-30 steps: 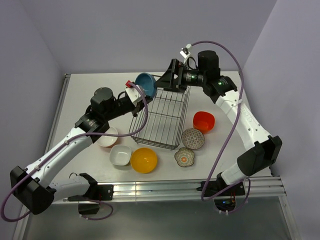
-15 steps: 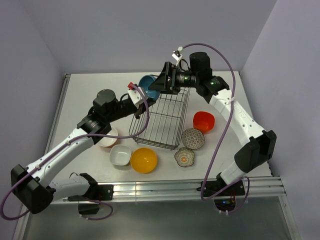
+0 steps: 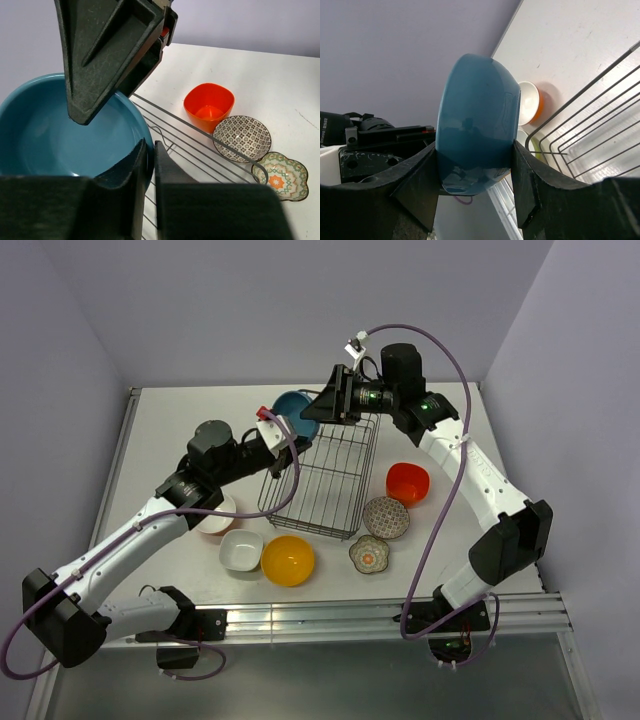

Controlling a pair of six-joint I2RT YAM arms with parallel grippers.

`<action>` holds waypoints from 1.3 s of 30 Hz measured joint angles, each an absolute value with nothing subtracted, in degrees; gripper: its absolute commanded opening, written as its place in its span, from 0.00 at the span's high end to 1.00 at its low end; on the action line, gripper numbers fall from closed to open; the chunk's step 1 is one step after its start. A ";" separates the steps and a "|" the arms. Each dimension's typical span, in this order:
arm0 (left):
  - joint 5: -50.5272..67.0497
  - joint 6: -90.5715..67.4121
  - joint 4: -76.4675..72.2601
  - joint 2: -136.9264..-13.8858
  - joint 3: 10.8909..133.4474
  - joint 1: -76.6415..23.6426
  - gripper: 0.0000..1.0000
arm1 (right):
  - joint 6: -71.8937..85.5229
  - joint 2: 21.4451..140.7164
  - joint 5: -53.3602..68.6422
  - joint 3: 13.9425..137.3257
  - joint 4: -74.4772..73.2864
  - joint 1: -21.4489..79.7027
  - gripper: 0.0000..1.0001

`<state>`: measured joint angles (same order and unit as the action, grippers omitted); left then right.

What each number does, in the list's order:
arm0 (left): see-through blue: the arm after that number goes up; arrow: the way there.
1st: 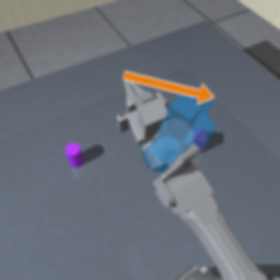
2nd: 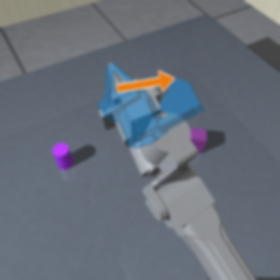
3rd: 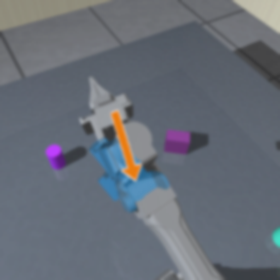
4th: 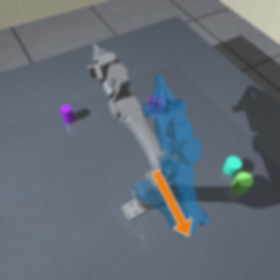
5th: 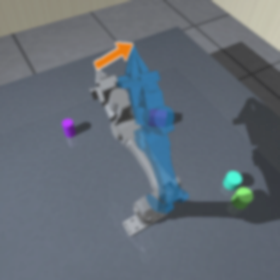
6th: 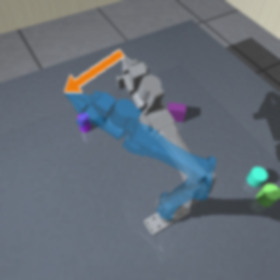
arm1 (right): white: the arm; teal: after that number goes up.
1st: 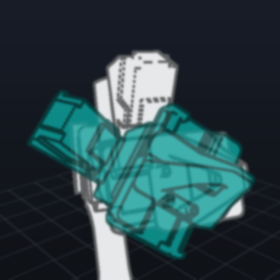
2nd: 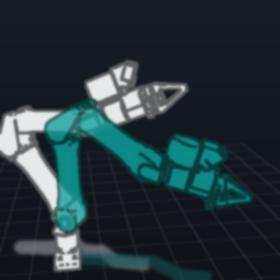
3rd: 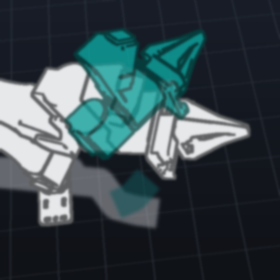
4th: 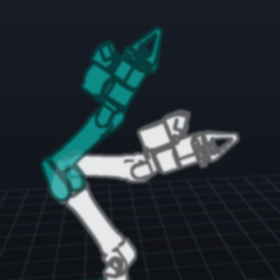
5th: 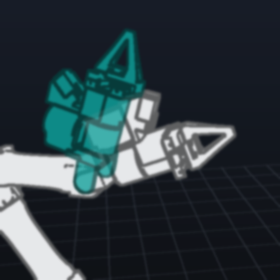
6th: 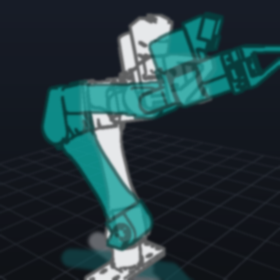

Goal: Load the bowls into the dish rack

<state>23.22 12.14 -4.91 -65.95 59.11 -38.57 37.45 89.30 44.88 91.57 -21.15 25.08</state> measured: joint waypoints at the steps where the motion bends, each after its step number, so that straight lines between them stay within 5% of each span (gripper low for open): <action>1: 23.11 12.19 -4.89 -65.95 59.11 -38.61 0.79 | 37.39 89.30 44.95 91.57 -21.17 24.99 1.00; 6: 22.96 12.23 -4.78 -65.95 59.11 -38.61 0.54 | 37.32 89.30 46.09 91.57 -21.21 24.14 1.00; 22: 21.96 9.10 3.03 -65.95 61.39 -38.48 0.07 | 24.10 89.73 40.66 93.80 -28.10 19.75 1.00; 39: 30.46 -13.10 11.05 -65.71 67.77 -25.08 0.04 | -12.69 103.24 24.12 106.87 -40.45 17.76 1.00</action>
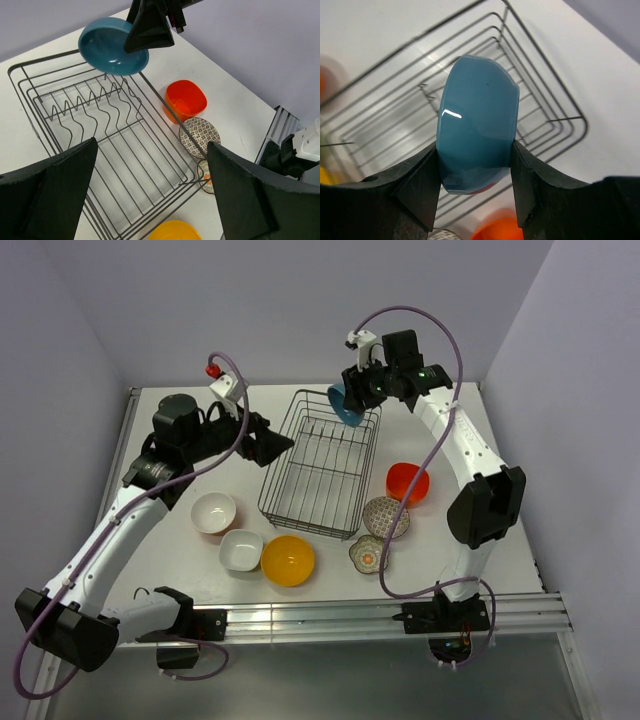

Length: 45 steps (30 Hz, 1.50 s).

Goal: Load the bowls into the dish rack

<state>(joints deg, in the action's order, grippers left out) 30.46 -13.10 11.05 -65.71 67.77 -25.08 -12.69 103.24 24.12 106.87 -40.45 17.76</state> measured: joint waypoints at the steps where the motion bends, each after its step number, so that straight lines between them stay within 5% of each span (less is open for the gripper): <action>1: 30.76 -13.56 11.16 -65.71 67.70 -24.49 0.03 | -14.55 103.98 23.03 107.39 -40.73 17.69 1.00; 22: 36.21 -20.78 11.92 -65.58 65.80 -15.57 0.03 | -55.88 111.00 13.91 110.96 -43.20 17.52 1.00; 45: 37.58 -22.06 11.79 -65.60 64.71 -13.89 0.04 | -91.33 110.08 12.29 99.79 -45.25 20.53 1.00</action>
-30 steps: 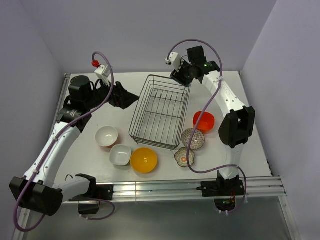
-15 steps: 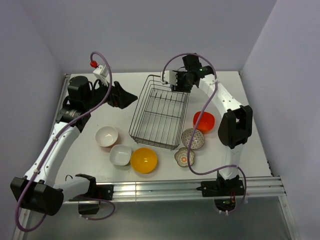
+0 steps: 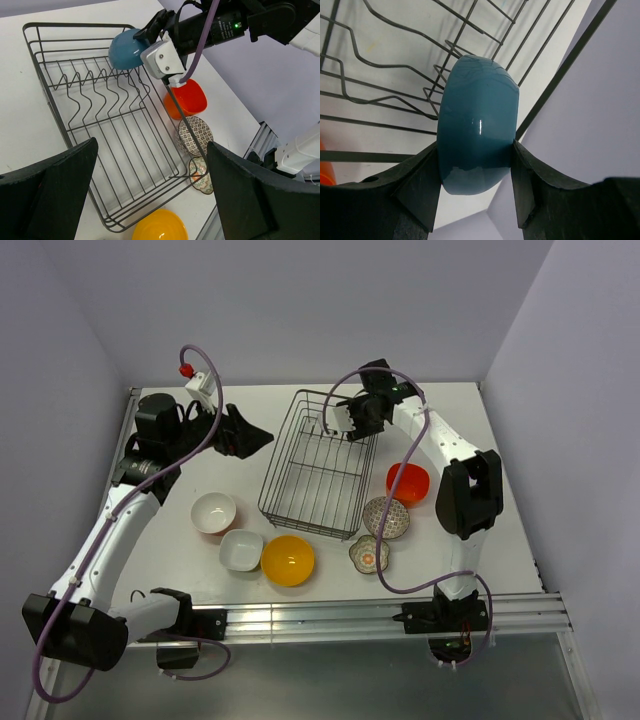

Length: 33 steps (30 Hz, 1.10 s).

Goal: Load the bowls into the dish rack

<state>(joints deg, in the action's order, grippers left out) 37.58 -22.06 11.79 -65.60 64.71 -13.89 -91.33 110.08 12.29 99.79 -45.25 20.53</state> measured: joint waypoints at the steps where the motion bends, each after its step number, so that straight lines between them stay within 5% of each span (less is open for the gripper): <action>1: 37.67 -22.04 11.79 -65.60 64.71 -13.85 0.04 | -92.03 110.08 11.84 99.79 -45.17 20.53 1.00; 33: 38.79 -21.06 11.94 -65.63 62.04 -12.49 0.05 | -103.63 110.08 6.57 93.41 -37.47 20.75 1.00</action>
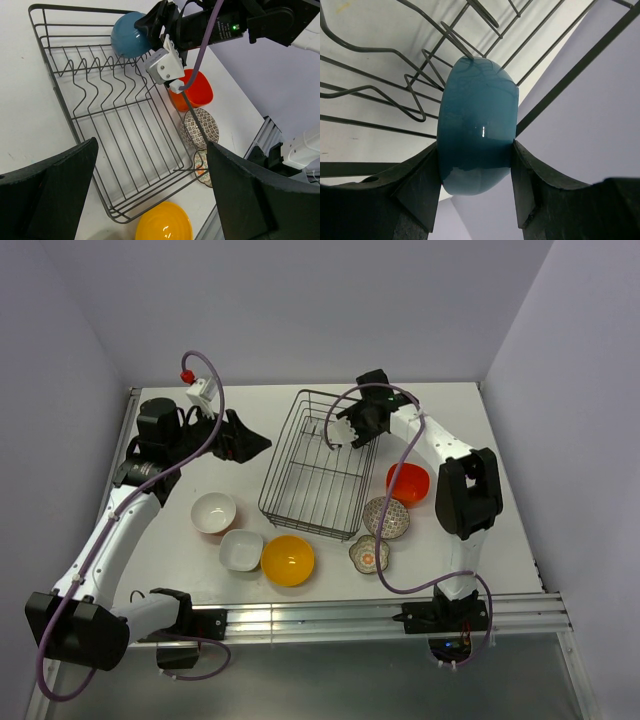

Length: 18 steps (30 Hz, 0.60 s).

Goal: Load the bowls into the dish rack

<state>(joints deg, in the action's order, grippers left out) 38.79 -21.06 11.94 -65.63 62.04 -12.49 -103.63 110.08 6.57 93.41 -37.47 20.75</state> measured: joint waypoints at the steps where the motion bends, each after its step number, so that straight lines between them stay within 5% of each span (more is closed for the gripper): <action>1: 38.81 -21.02 11.94 -65.63 62.04 -12.49 0.05 | -104.05 110.08 6.52 93.19 -37.17 20.75 1.00; 18: 39.22 -20.60 11.92 -65.67 61.36 -12.40 0.05 | -110.02 109.73 5.50 91.37 -37.65 20.78 1.00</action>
<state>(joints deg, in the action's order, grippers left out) 39.22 -20.60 11.92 -65.67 61.36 -12.40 -110.02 109.73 5.50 91.37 -37.65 20.78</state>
